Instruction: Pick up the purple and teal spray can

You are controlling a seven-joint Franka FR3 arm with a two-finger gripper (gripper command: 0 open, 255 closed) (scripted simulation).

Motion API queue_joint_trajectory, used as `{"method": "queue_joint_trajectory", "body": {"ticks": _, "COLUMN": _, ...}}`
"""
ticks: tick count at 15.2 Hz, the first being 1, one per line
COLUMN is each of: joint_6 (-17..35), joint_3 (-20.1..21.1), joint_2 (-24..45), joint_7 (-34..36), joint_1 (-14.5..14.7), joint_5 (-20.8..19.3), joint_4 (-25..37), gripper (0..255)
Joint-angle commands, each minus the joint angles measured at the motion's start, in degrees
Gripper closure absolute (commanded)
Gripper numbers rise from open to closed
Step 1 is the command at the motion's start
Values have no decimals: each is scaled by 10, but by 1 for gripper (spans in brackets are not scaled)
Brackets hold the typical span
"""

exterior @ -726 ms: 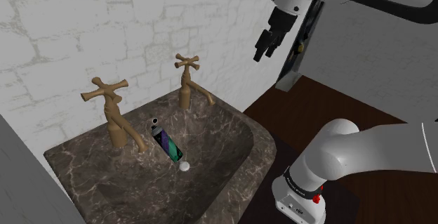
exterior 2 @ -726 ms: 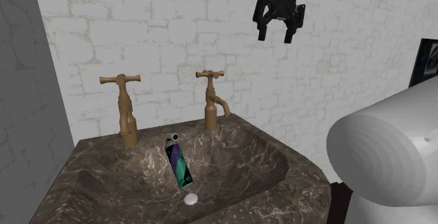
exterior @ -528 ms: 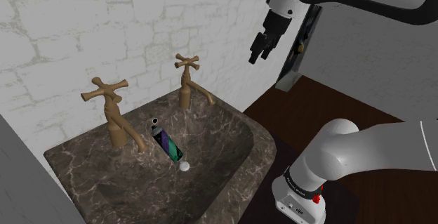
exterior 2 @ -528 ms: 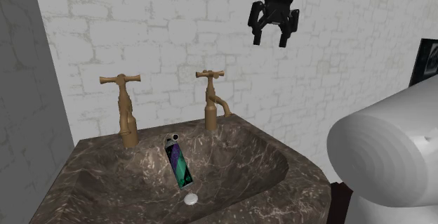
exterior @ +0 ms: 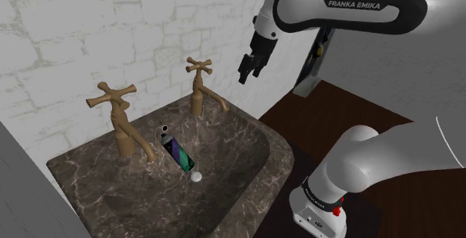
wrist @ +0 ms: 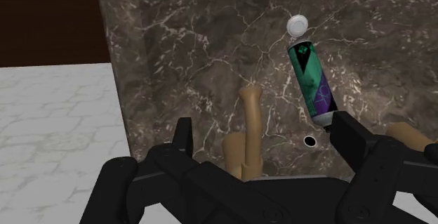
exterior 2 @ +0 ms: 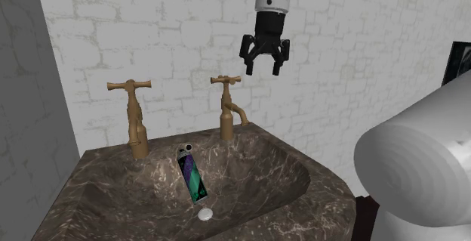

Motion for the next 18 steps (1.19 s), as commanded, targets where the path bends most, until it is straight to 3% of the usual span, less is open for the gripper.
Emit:
{"method": "queue_joint_trajectory", "body": {"ticks": 1, "joint_6": 32, "joint_3": 12, "joint_2": 29, "joint_7": 7, "joint_1": 7, "joint_5": 5, "joint_4": -3, "gripper": 0}}
{"method": "queue_joint_trajectory", "body": {"ticks": 10, "joint_6": 160, "joint_3": 66, "joint_2": 180, "joint_7": 40, "joint_1": 33, "joint_5": 10, "joint_4": 11, "gripper": 0}}
{"method": "queue_joint_trajectory", "body": {"ticks": 18, "joint_6": 249, "joint_3": 104, "joint_2": 338, "joint_7": 84, "joint_1": 54, "joint_5": -19, "joint_4": 69, "gripper": 0}}
